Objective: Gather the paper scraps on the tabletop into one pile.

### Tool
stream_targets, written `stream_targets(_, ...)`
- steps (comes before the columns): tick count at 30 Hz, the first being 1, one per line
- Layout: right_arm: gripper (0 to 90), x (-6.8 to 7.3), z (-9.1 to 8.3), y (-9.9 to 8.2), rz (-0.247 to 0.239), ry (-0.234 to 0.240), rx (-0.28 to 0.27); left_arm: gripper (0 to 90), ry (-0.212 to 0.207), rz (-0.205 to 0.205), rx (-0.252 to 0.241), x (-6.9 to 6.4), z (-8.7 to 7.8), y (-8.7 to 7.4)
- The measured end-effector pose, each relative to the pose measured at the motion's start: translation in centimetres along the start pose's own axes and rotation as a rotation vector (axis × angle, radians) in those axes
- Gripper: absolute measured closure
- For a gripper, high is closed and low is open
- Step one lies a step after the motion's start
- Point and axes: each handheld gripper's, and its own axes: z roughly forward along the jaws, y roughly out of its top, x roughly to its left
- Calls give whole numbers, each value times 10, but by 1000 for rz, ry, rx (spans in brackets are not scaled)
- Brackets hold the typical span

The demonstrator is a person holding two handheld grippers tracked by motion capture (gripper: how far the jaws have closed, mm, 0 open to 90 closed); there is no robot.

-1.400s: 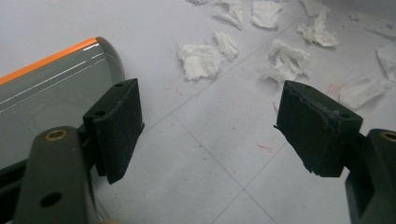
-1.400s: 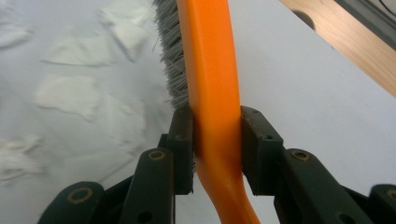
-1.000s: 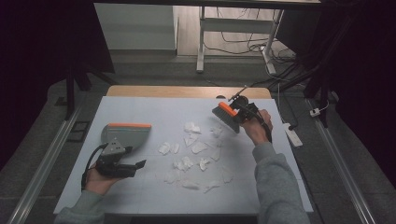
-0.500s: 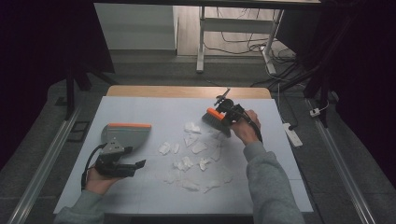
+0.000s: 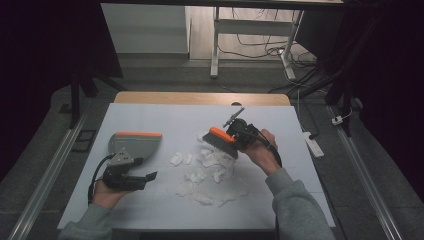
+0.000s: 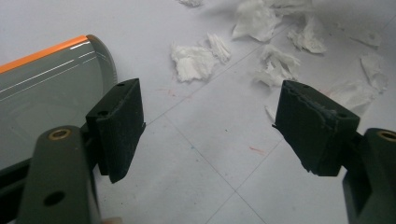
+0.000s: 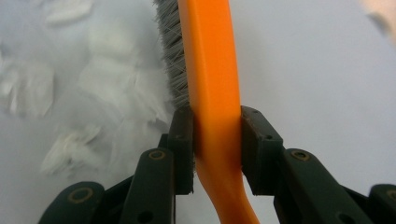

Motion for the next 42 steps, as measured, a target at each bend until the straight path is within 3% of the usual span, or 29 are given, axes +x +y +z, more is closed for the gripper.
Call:
stream_targets(3,676,-14,-6,11,26,-65,-34,248,1,0,1,1,0,0)
stream_targets(7,676,-24,1,27,35,-94,-42,248,-1,-1,3,2,1,-1)
stream_targets(12,676,-31,11,38,85,-47,-92,249,-1,-4,0,3,0,-2)
stream_targets(14,676,-32,16,41,92,-52,-97,249,-1,-6,1,4,0,-2)
stream_targets(17,676,-31,31,48,45,-112,-60,249,-2,-5,6,4,1,-2)
stream_targets(19,676,-31,36,50,33,-119,-42,249,-1,-3,10,4,2,-2)
stream_targets(21,676,-28,56,57,-37,-161,25,249,1,-2,10,3,2,-2)
stream_targets(22,676,-28,56,57,-37,-161,25,249,0,-2,10,4,2,-2)
stream_targets(23,677,-24,66,61,-81,-157,58,249,0,-4,9,4,1,-2)
stream_targets(27,677,-15,70,66,-135,-131,59,250,1,-9,7,6,1,-3)
stream_targets(28,677,-6,67,68,-187,-117,70,250,0,-10,9,7,1,-3)
stream_targets(31,677,8,58,64,-204,-16,62,251,1,-4,6,6,0,-3)
stream_targets(32,677,13,54,61,-230,8,59,251,1,-4,6,6,0,-3)
stream_targets(34,677,24,46,53,-266,27,72,251,0,-3,7,5,1,-3)
stream_targets(36,677,26,35,44,-247,87,46,251,0,-2,12,4,2,-3)
stream_targets(40,677,17,2,34,-167,96,-89,251,0,3,16,3,3,-2)
stream_targets(42,677,14,-6,33,-154,101,-109,251,1,2,16,3,3,-2)
